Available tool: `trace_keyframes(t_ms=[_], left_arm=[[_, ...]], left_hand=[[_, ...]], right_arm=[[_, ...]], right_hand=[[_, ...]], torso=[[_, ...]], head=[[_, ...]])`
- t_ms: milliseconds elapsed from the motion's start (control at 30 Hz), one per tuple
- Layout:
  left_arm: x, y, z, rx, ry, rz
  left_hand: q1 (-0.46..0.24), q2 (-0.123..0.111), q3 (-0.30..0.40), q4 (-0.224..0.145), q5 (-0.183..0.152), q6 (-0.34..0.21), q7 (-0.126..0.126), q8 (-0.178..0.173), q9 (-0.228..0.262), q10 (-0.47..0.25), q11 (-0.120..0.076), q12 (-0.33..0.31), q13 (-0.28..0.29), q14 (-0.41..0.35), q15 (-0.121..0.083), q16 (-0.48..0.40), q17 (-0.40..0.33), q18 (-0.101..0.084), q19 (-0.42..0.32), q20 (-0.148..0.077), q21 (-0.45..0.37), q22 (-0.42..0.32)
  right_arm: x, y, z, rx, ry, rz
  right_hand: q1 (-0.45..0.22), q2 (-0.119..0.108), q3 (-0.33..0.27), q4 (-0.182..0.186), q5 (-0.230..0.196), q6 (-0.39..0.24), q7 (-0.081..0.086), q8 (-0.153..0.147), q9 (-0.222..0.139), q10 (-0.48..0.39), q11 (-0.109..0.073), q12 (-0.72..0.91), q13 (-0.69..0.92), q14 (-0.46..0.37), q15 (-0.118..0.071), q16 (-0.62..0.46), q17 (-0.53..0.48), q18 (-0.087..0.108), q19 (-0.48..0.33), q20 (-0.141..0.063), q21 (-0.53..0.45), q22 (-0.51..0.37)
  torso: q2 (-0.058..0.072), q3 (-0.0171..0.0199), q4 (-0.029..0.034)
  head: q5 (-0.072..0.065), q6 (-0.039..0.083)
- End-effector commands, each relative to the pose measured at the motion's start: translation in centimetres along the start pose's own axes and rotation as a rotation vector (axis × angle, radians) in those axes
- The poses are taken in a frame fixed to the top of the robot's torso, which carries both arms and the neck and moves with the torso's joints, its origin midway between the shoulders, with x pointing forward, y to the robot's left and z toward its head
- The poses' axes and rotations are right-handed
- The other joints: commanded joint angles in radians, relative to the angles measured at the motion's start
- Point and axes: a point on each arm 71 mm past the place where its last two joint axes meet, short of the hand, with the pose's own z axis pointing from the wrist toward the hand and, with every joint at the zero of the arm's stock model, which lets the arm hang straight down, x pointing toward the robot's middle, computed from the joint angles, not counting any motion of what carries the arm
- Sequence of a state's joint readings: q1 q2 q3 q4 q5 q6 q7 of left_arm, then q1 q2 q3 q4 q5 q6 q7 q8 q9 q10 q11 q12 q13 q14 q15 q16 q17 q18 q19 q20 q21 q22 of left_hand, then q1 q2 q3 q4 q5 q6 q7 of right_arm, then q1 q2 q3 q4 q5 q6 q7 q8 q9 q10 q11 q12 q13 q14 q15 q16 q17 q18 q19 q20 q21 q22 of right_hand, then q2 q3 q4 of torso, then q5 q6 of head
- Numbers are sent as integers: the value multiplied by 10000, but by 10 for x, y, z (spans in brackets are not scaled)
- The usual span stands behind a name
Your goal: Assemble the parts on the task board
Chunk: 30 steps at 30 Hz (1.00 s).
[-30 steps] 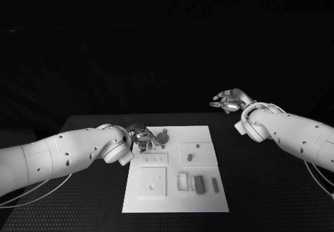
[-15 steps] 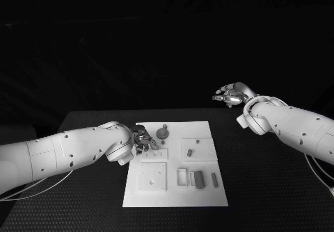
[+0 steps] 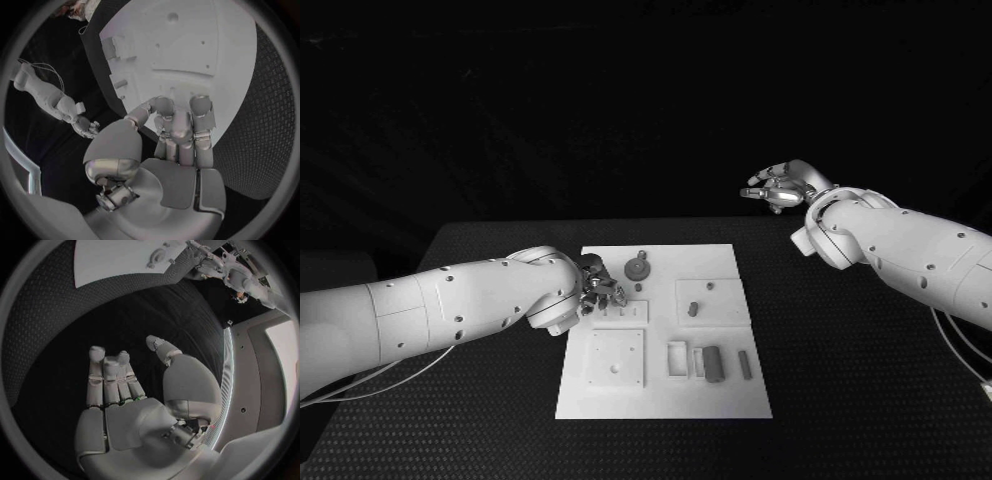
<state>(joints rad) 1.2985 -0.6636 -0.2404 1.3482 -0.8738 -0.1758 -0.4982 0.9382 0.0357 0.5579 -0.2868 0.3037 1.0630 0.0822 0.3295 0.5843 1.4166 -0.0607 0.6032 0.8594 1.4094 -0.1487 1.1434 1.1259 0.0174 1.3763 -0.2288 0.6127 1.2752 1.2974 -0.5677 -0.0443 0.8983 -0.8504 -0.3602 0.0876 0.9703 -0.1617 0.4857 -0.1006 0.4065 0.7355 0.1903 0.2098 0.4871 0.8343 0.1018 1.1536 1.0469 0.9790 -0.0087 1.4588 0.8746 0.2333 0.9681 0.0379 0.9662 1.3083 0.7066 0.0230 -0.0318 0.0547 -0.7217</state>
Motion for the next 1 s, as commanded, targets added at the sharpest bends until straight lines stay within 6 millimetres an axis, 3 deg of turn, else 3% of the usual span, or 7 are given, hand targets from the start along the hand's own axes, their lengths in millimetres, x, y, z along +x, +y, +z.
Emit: trace_keyframes(t_ms=[33, 167, 367, 1000], left_arm=[[0, -3, 0, 35, -215, 75], [-1, -4, 2, 3, -248, 75], [1, -7, 3, 11, -148, 153], [6, -10, 6, 144, -425, 2080]], left_hand=[[-277, -55, 406, 52, 529, 555, -375, 60, 63, -33, -61, 66, -44, -151, -235, 157, -200, 410, 222, -206, -30, 34], [-594, 1, 602, -8, 1165, 703, -432, 139, 137, -36, -107, 92, -93, -221, -281, 350, -428, 393, 237, -219, -31, 90], [-915, -14, 997, -33, 1539, 839, -490, 290, 246, -39, -165, 147, -177, -321, -333, 616, -747, 382, 261, -249, -29, 179], [-1324, 208, 1327, -48, 1420, 879, -516, 421, 346, -58, -178, 233, -297, -460, -342, 944, -1163, 319, 249, -230, -38, 311]], right_arm=[[1, 1, 0, -99, 184, 1], [2, 1, 0, -100, 198, -9], [3, 3, 0, -127, 259, -20], [5, 4, 0, -131, 383, -18]], right_hand=[[-8, 91, -29, -34, 20, -22, 206, 39, -19, -67, -21, 49, -16, -49, 15, 63, -16, 285, -62, -5, -38, 147], [5, 96, -32, -54, 21, -25, 207, 40, -23, -69, -21, 52, -20, -51, 16, 65, -19, 285, -63, -5, -38, 148], [17, 102, -36, -78, 20, -27, 208, 42, -28, -72, -20, 56, -26, -55, 16, 68, -22, 285, -65, -4, -39, 149], [52, 133, -50, -153, 21, -39, 212, 46, -46, -82, -16, 69, -45, -65, 20, 78, -32, 285, -70, -1, -41, 151]], torso=[[4, -7, -5], [3, -12, -2], [3, -10, 2], [2, -16, 3]], head=[[-20, -35], [-30, -53], [-60, -98], [-84, -247]])
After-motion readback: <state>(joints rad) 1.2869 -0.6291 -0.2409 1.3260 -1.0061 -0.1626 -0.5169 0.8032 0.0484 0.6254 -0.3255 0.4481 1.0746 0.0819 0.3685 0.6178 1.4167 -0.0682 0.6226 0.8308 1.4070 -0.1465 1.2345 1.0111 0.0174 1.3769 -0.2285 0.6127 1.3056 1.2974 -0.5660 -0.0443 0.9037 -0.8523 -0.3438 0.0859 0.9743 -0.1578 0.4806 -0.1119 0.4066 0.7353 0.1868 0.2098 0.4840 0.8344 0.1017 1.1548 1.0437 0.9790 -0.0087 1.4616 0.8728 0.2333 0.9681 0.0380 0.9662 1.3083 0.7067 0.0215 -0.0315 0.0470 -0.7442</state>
